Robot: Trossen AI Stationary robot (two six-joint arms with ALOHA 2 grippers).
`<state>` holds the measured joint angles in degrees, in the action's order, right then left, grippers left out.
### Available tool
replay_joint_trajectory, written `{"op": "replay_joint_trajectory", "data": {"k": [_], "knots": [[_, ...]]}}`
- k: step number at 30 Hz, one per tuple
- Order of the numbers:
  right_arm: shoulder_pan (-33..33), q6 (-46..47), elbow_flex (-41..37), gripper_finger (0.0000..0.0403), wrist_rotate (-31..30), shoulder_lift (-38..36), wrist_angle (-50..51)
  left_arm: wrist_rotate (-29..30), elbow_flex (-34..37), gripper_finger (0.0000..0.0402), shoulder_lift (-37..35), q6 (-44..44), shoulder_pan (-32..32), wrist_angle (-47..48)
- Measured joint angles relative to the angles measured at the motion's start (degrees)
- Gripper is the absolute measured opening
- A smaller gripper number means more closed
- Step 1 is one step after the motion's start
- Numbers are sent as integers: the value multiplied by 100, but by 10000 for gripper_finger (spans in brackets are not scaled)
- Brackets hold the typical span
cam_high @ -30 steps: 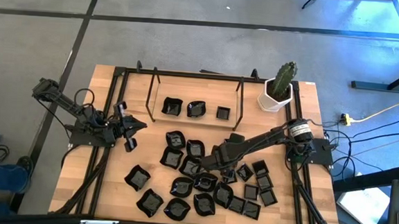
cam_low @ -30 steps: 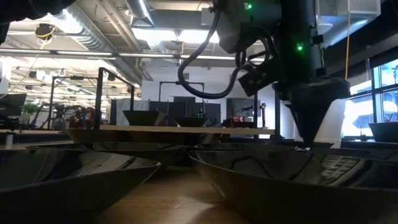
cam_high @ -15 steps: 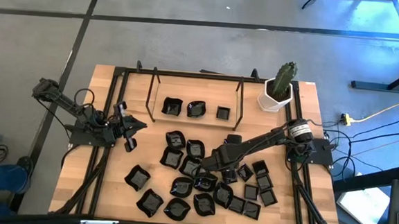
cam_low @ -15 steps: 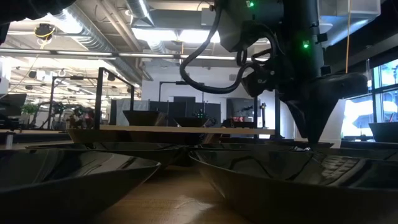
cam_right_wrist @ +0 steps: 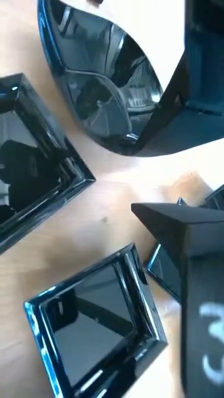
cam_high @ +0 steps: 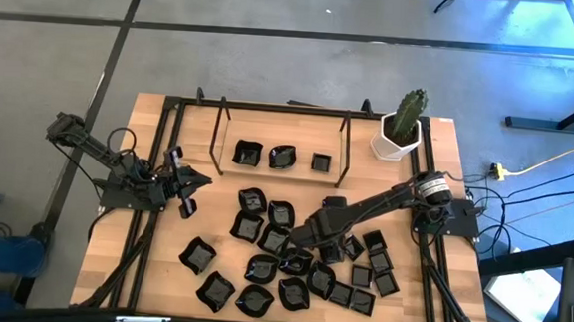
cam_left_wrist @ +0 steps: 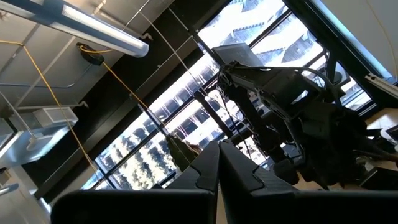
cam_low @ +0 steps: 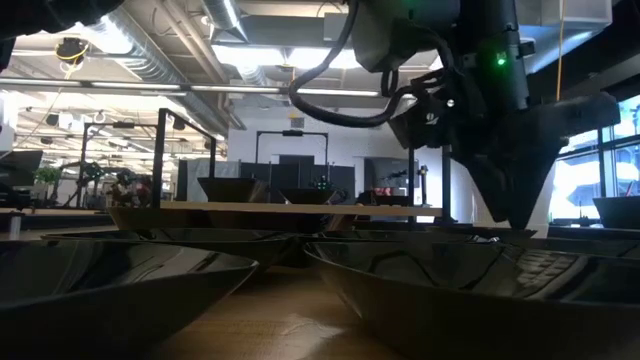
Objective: Pick & Place Mini shaped plates
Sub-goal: Stack the leaf-shaped plate on the top of the leaf-shaped plate on the shelf
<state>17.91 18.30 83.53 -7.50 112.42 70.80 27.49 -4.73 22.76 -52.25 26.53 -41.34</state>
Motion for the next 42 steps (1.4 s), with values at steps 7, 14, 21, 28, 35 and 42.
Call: {"op": "replay_joint_trajectory", "data": {"k": [7, 14, 21, 28, 35, 42], "knots": [[-2, -101, 618, 229, -276, -2, 549, 4, 0, 2, 0, 4, 1, 0], [35, -33, 453, 270, -142, -7, 73, 14, 0, 5, -1, 4, 1, 13], [52, 92, 78, 271, -309, -2, -115, 13, 0, 5, 0, 0, 2, 42], [-28, -56, -259, 271, -533, -2, -366, 11, 0, 2, -1, 2, 2, 42], [-125, 40, -470, 221, -536, -2, -402, 9, 0, 7, -2, 2, 2, 42], [-151, 161, -507, 129, -663, -2, -469, 7, 0, 3, 0, 2, 2, 41]]}}
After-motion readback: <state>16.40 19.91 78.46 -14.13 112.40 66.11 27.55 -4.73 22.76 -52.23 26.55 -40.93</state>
